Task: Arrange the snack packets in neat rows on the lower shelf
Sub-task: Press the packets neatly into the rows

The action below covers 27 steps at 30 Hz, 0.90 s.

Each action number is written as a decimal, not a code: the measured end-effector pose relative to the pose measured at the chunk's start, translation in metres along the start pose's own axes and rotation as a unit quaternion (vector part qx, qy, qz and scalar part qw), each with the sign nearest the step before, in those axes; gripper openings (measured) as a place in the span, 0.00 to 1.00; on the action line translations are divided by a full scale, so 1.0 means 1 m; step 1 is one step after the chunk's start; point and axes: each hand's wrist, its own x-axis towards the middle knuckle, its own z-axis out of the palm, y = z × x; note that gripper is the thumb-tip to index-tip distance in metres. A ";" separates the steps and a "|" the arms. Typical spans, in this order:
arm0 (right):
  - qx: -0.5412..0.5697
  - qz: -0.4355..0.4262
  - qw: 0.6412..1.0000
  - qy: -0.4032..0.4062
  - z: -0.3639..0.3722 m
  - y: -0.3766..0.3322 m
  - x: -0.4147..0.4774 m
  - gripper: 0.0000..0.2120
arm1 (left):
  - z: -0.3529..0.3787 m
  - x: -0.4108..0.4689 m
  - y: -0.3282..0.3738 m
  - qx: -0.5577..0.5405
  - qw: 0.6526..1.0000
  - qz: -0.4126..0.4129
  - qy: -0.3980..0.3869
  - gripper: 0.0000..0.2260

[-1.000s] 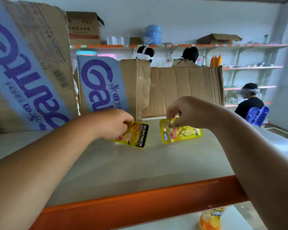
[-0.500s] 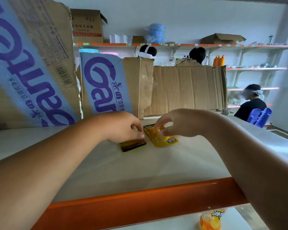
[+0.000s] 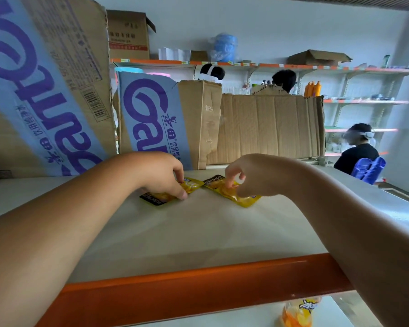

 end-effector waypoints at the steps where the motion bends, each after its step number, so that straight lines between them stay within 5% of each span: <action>1: 0.000 0.001 1.000 0.015 -0.001 0.003 0.000 0.14 | 0.001 0.001 -0.002 -0.001 1.000 -0.008 0.003 0.18; 12: -0.009 0.032 0.999 0.020 -0.005 0.008 -0.003 0.30 | 0.002 0.004 -0.006 0.002 1.000 -0.024 -0.005 0.19; 20: 0.037 0.026 0.999 -0.007 0.000 0.004 -0.001 0.05 | 0.003 0.006 -0.005 0.007 1.000 -0.024 -0.002 0.18; 24: 0.020 0.021 0.999 0.014 0.001 0.009 0.001 0.05 | 0.003 0.006 -0.003 0.012 1.000 -0.023 -0.003 0.17; 27: 0.018 0.054 0.998 0.011 0.001 0.015 0.002 0.13 | 0.002 0.006 0.001 0.014 1.000 -0.011 -0.002 0.17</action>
